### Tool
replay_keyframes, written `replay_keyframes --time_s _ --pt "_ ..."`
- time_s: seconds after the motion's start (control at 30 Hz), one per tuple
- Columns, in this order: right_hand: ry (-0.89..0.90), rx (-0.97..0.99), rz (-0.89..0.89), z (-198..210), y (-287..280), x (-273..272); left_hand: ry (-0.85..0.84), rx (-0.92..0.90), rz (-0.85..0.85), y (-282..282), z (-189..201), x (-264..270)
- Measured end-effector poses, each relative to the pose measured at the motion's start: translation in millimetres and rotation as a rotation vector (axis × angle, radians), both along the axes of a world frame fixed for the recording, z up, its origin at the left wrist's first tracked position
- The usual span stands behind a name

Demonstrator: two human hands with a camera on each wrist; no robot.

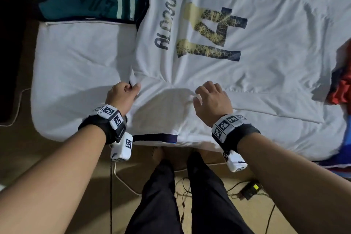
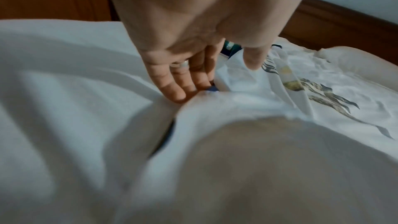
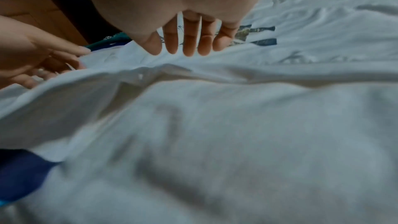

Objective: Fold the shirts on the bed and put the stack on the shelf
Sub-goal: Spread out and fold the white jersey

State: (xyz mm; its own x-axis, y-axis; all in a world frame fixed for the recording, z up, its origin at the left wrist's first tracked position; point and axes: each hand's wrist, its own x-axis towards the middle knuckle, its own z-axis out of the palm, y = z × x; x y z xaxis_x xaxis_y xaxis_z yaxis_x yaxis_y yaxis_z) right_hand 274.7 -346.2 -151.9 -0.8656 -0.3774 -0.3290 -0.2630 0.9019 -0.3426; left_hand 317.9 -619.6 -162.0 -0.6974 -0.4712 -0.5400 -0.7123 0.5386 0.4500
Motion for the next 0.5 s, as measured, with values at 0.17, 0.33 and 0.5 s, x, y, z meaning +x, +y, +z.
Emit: replay_keyframes --time_s 0.17,0.33,0.5 --pt "-0.274 0.109 0.298 -6.4 42.0 -34.8 -0.141 -0.037 0.008 -0.5 3.2 -6.2" --pt "-0.370 0.271 0.335 13.8 27.7 -87.9 -0.272 -0.117 -0.071 -9.4 25.0 -23.9" --pt "-0.194 0.198 0.322 22.2 -24.8 -158.7 -0.036 -0.018 0.182 -20.1 21.0 -58.1"
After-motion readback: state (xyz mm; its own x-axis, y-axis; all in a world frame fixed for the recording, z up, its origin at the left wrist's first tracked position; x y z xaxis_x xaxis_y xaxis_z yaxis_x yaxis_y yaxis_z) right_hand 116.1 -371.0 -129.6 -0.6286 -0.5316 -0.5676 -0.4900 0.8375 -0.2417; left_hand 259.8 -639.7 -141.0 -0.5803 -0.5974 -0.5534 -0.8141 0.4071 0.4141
